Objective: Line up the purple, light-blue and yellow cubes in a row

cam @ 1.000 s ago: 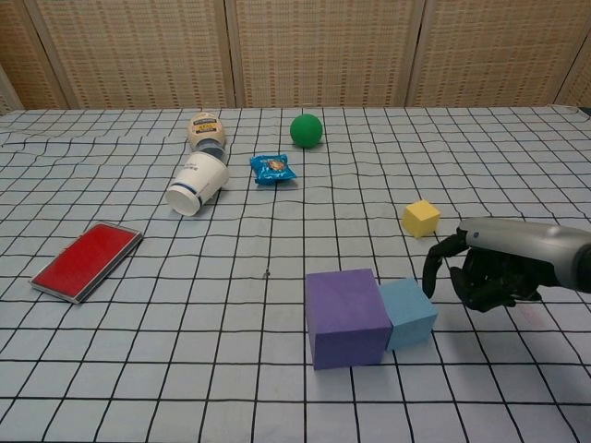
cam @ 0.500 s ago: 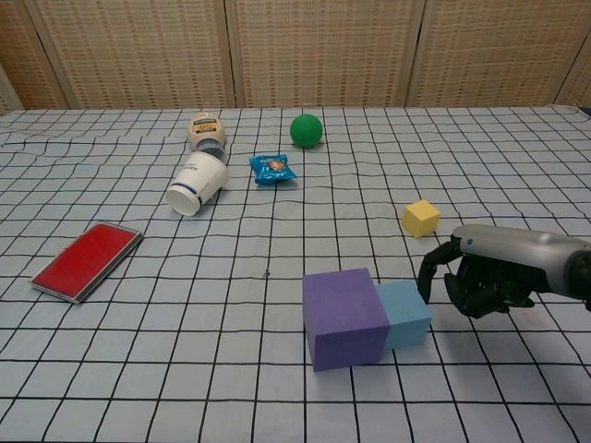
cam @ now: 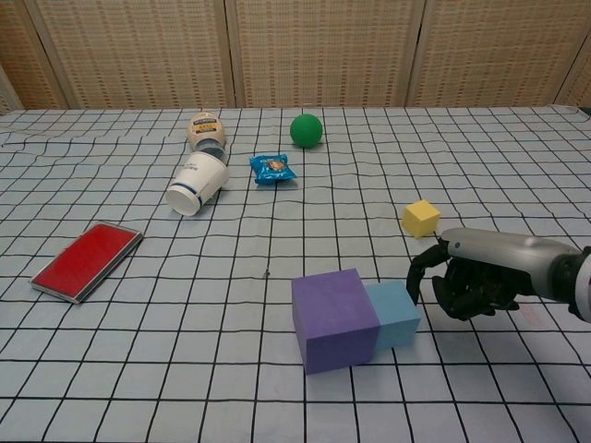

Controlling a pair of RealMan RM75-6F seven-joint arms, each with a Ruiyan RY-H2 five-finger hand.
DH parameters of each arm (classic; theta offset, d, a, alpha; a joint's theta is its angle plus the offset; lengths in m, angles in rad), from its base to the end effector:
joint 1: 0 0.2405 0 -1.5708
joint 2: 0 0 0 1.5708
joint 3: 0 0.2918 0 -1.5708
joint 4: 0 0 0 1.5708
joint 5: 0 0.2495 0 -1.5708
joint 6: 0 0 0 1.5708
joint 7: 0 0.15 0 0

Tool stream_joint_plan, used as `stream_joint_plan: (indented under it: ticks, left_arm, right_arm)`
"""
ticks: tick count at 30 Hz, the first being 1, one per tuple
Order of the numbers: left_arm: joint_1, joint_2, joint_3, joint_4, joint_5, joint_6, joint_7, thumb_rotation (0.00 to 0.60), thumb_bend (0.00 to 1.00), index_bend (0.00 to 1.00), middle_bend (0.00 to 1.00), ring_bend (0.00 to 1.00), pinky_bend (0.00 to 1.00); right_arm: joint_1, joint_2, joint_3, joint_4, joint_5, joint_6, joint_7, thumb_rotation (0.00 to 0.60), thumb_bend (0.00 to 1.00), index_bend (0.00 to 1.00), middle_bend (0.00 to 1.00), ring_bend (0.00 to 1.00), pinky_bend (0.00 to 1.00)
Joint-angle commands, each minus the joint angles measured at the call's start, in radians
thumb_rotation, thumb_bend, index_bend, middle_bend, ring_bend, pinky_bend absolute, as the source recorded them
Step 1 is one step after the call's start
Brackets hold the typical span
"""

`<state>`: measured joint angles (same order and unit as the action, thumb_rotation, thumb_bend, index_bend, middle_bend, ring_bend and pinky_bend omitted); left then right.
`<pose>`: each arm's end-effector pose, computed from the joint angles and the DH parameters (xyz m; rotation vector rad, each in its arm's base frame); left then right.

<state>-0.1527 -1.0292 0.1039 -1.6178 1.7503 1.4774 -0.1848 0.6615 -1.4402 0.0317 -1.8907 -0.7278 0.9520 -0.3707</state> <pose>-0.3365 0.1722 0.1345 -1.6908 -0.9854 -1.0215 -0.1921 -0.2665 -0.0664 1.7978 -1.5918 0.6719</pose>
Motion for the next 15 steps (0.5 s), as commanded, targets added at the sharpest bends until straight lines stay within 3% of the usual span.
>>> stream_joint_plan:
  ticks: [1, 5, 10, 15]
  left_arm:
    - [0.000, 0.000, 0.000, 0.000, 0.000, 0.000, -0.001, 0.600, 0.57, 0.44, 0.46, 0.30, 0.42]
    - [0.000, 0.001, 0.001, 0.000, 0.000, -0.001, -0.004, 0.600, 0.57, 0.44, 0.46, 0.30, 0.42]
    - [-0.001, 0.002, 0.002, -0.002, 0.003, -0.001, -0.004, 0.600, 0.57, 0.44, 0.46, 0.30, 0.42]
    - [-0.001, 0.002, 0.003, -0.003, 0.004, -0.001, -0.002, 0.600, 0.57, 0.44, 0.46, 0.30, 0.42]
  right_arm:
    - [0.002, -0.001, -0.003, 0.001, -0.001, -0.001, 0.000, 0.600, 0.81, 0.45, 0.92, 0.80, 0.88]
    - [-0.003, 0.008, -0.012, -0.001, -0.034, 0.023, -0.011, 0.600, 0.77, 0.41, 0.92, 0.79, 0.88]
    - [-0.027, 0.002, -0.015, 0.009, -0.128, 0.133, -0.054, 0.600, 0.53, 0.39, 0.92, 0.80, 0.88]
    - [-0.041, -0.064, 0.004, 0.103, -0.208, 0.253, -0.126, 0.600, 0.31, 0.38, 0.92, 0.80, 0.88]
